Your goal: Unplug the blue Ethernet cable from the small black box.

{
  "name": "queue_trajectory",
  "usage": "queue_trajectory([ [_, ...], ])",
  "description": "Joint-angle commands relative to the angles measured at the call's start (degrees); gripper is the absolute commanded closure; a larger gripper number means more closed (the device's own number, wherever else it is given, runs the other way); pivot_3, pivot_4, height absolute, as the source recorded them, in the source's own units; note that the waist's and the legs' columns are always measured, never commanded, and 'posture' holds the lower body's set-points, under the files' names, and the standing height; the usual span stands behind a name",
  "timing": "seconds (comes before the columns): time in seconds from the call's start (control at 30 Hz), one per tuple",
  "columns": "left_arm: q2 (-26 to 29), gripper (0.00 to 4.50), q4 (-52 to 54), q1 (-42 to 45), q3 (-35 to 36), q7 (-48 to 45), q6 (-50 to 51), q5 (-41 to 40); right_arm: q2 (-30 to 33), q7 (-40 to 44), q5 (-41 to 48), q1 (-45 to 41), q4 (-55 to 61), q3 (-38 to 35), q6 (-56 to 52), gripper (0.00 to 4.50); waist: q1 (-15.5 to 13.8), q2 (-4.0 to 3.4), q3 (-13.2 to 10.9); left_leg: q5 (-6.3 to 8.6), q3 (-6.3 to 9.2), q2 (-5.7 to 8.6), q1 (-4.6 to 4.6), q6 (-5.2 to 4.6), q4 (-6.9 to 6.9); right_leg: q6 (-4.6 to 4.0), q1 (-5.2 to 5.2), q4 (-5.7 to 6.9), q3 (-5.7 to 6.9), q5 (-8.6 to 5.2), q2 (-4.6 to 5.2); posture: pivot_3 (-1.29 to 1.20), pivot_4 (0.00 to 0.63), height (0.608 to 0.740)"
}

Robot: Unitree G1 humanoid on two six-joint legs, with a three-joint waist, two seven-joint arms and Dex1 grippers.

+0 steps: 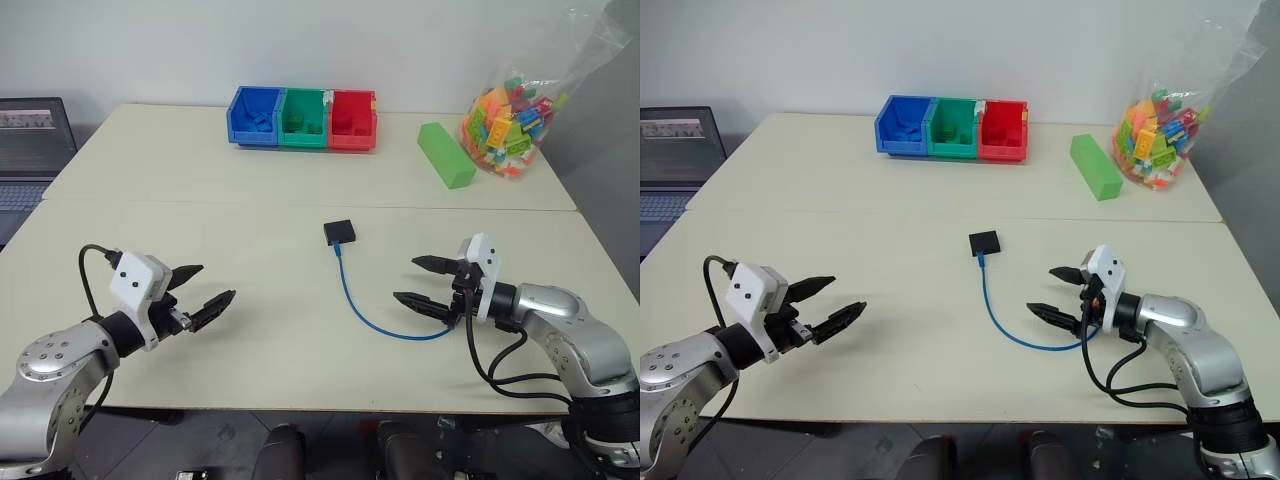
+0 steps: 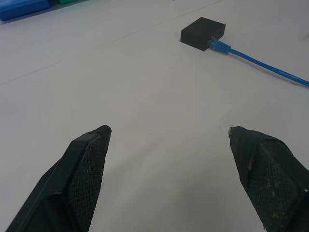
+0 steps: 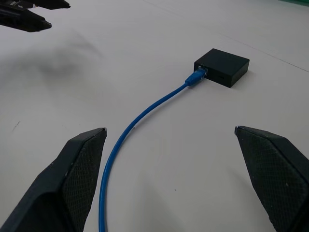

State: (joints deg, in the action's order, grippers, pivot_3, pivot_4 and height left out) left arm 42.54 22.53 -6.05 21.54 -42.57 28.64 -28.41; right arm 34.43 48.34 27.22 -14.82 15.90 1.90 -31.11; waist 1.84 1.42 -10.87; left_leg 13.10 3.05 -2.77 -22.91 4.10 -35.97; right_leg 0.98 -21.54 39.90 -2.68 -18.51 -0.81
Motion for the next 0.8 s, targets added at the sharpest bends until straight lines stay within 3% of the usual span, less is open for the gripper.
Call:
queue_trajectory([
  [0.03,0.7,0.35,0.2,0.9,0.4,-2.8,-3.7,-0.1,-2.4,-2.2,-2.2,-1.6,1.9,2.4,1.8,0.00,0.0,0.00,0.0,0.00,-0.01,0.00,0.01,0.00,0.00,0.00,0.00,0.00,0.01,0.00,0.00,0.00,0.150,0.740],
  [0.5,3.5,0.35,-1.9,2.4,-3.1,-12.0,-6.0,-0.3,-22.4,-21.2,-22.7,-12.2,-19.9,14.6,11.2,0.00,0.1,-0.02,0.0,0.00,-0.11,0.01,-0.05,0.01,0.01,-0.25,-0.16,0.06,0.04,0.15,-0.01,0.00,0.150,0.740],
  [0.8,5.5,0.35,-4.0,3.9,-3.0,-14.8,-5.8,-0.7,-34.0,-32.8,-28.7,-18.9,-33.7,14.7,9.0,0.00,0.2,-0.03,0.0,0.00,-0.12,-0.02,-0.05,0.01,0.05,-0.29,-0.23,0.10,0.04,0.17,-0.02,0.00,0.150,0.740],
])
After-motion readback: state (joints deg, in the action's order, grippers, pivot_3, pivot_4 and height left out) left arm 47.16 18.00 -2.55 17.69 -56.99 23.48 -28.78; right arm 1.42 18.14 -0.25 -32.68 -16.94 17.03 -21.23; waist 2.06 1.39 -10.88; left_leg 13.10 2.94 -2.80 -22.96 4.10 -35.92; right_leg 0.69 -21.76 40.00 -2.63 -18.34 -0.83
